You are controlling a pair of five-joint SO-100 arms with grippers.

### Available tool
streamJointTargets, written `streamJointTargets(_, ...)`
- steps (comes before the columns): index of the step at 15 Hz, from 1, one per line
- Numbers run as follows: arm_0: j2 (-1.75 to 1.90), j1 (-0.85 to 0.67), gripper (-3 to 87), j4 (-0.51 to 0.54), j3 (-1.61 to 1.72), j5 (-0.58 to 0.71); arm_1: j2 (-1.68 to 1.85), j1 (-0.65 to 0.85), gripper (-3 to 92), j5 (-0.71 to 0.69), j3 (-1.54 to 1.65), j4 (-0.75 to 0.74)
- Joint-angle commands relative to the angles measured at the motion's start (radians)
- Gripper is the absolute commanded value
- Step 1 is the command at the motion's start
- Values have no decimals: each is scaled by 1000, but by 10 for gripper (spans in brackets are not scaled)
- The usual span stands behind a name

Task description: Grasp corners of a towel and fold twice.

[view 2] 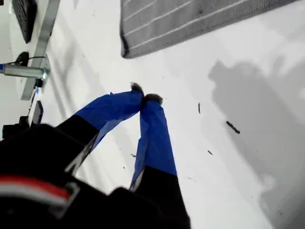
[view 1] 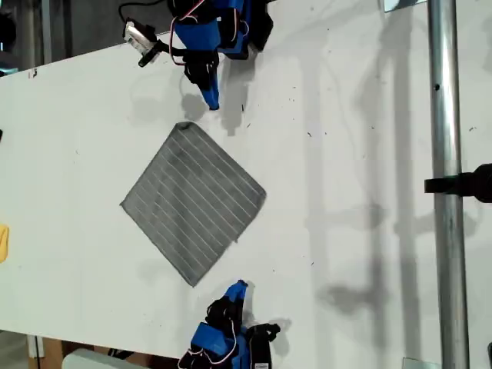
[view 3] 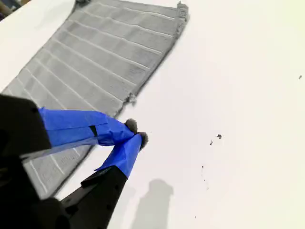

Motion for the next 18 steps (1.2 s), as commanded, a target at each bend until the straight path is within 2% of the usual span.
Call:
streamJointTargets(1,-391,-34,-29,-118,-288,78,-152,49,-4,-86,-138,-95)
streamJointTargets(3,-591,-54,-29,-192,-445,149,-305,94,-4,-150,-252,-135)
streamJointTargets(5,-758,-55,-29,-199,-595,181,-462,146,-4,-232,-417,-135)
streamJointTargets(13,-1155,-120,-29,-51,-1098,298,-1014,287,-4,-466,-1134,23)
streamJointTargets(18,-1417,-192,-29,-86,-1278,353,-1192,417,-4,-557,-1160,-120)
